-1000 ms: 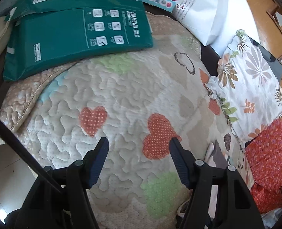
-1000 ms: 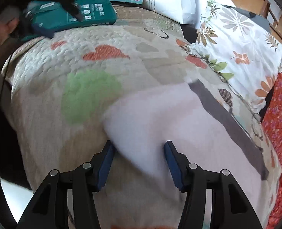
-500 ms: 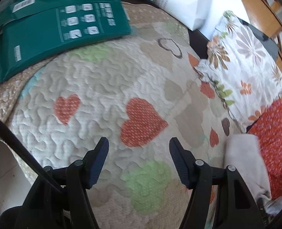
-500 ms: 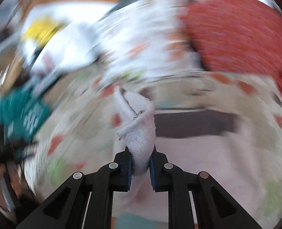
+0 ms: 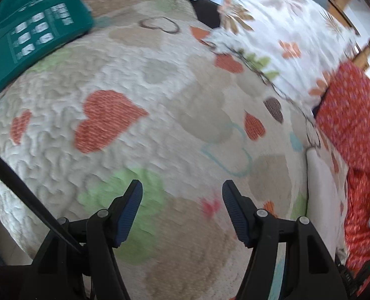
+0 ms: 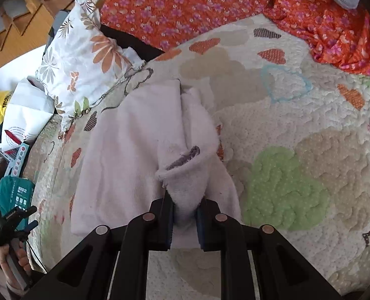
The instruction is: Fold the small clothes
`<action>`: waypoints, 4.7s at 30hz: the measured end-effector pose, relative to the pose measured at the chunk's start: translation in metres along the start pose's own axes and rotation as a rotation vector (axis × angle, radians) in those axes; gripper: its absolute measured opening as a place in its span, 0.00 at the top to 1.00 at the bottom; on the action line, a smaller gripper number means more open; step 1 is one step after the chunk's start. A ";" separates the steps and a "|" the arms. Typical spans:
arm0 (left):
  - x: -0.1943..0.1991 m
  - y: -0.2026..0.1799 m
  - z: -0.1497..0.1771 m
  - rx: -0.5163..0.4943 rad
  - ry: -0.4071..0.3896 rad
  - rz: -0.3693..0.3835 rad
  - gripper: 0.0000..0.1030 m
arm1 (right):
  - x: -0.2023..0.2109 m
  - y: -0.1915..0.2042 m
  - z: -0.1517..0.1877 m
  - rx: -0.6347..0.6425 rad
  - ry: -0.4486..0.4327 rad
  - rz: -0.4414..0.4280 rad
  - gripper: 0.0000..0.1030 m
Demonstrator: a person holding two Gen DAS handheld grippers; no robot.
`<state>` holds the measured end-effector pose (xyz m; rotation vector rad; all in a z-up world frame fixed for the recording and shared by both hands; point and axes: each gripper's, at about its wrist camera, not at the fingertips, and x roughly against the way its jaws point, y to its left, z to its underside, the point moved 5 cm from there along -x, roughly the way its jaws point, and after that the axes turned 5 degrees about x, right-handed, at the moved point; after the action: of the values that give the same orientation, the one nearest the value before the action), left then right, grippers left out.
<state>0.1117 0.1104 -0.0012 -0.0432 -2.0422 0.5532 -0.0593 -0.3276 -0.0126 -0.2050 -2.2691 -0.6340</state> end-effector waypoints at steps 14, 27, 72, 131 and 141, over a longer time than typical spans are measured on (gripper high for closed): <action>-0.004 -0.101 0.033 -0.244 0.025 0.080 0.33 | 0.057 -0.033 -0.014 -0.015 -0.135 0.102 0.74; -0.055 -0.206 0.124 -0.538 0.105 0.092 0.26 | -0.043 0.009 -0.040 0.091 0.057 0.002 0.74; -0.025 -0.180 0.066 -0.413 0.016 0.153 0.34 | -0.041 0.067 -0.081 0.274 -0.130 -0.076 0.70; 0.030 -0.138 0.058 -0.481 -0.324 -0.090 0.00 | -0.048 0.095 0.000 0.302 -0.014 0.005 0.64; 0.023 -0.142 0.064 -0.505 -0.287 -0.091 0.00 | -0.046 0.093 -0.005 0.326 -0.051 0.052 0.51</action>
<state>0.0740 -0.0348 0.0477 -0.1791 -2.4066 -0.0279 0.0070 -0.2474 -0.0068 -0.1208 -2.3695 -0.2272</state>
